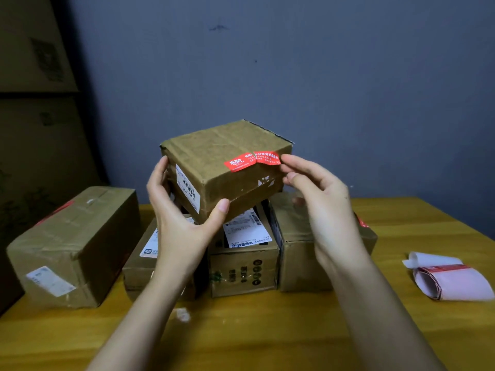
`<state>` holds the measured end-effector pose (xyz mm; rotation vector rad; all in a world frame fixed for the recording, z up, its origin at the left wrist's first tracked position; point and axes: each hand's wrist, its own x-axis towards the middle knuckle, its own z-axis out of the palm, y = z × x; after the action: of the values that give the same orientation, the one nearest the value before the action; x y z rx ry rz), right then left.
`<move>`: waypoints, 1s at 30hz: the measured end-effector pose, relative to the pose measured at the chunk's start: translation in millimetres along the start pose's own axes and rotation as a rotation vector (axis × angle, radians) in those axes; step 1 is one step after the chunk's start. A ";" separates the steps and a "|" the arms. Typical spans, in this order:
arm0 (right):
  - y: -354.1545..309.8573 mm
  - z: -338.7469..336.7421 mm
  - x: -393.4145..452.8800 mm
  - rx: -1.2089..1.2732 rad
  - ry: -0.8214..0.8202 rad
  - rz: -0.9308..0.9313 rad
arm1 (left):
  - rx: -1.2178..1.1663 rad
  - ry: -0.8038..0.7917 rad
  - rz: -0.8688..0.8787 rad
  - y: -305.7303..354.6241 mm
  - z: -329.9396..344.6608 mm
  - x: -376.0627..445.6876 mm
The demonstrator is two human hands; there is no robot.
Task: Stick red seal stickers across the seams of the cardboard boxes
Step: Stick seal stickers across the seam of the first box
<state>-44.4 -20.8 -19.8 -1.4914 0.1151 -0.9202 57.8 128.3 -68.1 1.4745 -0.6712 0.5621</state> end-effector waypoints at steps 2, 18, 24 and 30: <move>0.3 -1.8 1.0 0.024 -0.007 0.024 | 0.006 -0.015 0.010 -0.3 0.4 -0.3; 10.4 -5.5 7.3 -0.138 0.121 -0.188 | -0.033 -0.101 0.036 -0.8 2.6 -0.6; 11.6 -3.0 7.5 -0.188 0.148 -0.231 | -0.065 -0.093 0.037 -1.3 2.2 0.7; 8.7 -4.3 7.8 -0.275 0.092 -0.222 | -0.018 -0.092 0.065 -3.0 1.7 0.1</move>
<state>-37.8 -30.3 -24.4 -1.7407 0.1505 -1.1893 59.9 126.5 -70.2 1.4728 -0.7962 0.5393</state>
